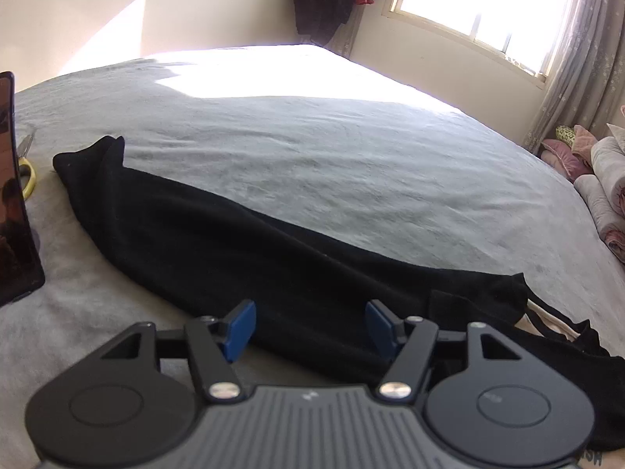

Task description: Fold clothes

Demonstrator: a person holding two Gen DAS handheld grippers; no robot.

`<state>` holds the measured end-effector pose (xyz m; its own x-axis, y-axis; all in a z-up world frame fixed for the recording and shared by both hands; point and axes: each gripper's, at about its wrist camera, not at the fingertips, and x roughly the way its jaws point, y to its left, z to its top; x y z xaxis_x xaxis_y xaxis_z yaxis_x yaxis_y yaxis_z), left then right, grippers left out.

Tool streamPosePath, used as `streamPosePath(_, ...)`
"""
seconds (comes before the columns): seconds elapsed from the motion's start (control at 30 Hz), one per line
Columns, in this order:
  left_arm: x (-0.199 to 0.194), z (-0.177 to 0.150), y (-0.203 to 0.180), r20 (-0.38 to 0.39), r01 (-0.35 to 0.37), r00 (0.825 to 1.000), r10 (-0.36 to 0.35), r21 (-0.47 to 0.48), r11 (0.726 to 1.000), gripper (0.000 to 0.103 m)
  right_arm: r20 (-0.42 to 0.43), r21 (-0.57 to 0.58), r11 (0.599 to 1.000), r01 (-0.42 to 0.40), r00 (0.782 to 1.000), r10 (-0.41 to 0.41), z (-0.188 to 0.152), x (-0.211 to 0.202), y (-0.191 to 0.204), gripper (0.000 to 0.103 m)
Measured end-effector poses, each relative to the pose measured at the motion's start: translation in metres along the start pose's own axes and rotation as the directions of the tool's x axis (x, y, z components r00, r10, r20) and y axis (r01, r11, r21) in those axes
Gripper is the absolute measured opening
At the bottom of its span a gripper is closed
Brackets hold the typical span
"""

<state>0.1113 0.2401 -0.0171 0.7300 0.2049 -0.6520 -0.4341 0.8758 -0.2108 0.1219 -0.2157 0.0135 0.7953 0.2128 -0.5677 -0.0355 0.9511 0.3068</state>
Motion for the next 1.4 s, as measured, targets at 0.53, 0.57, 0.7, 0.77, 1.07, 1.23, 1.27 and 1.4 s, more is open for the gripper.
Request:
streamPosePath(0.53,0.035,0.023,0.073,0.069,-0.21,0.97,0.235,-0.26,0.943,0.06,-0.026,0.128,0.99,-0.059,0.998,0.063,-0.024,0.01,0.018,0.057)
streamPosePath(0.57,0.037,0.023,0.073,0.077,-0.229,0.963,0.257,-0.268,0.936,0.053,-0.03,0.131,0.99,-0.059,0.998,0.064,-0.026,0.011,0.017,0.057)
streamPosePath(0.7,0.038,0.026,0.077,0.115,-0.189,0.965,0.235,-0.313,0.931,0.008,-0.031,0.131,0.989,-0.063,0.997,0.067,-0.029,0.011,0.016,0.057)
streamPosePath(0.77,0.029,0.027,0.075,0.16,-0.16,0.962,0.222,-0.33,0.931,0.007,-0.027,0.133,0.989,-0.067,0.997,0.071,-0.029,0.011,0.016,0.057)
streamPosePath(1.07,-0.02,0.041,0.033,0.353,0.072,0.936,0.012,-0.226,0.971,0.007,-0.013,0.143,0.986,-0.084,0.996,0.087,-0.029,0.008,0.015,0.057)
streamPosePath(1.23,-0.04,0.039,-0.005,0.388,0.248,0.902,-0.192,-0.1,0.963,0.007,0.002,0.134,0.987,-0.094,0.996,0.094,-0.027,0.003,0.016,0.057)
streamPosePath(1.27,-0.042,0.037,-0.015,0.383,0.286,0.893,-0.237,-0.076,0.955,0.007,0.004,0.133,0.986,-0.095,0.995,0.096,-0.027,0.003,0.016,0.057)
streamPosePath(1.4,-0.049,0.019,-0.045,0.337,0.384,0.869,-0.362,0.002,0.924,0.007,0.01,0.137,0.985,-0.103,0.995,0.103,-0.026,0.002,0.015,0.057)
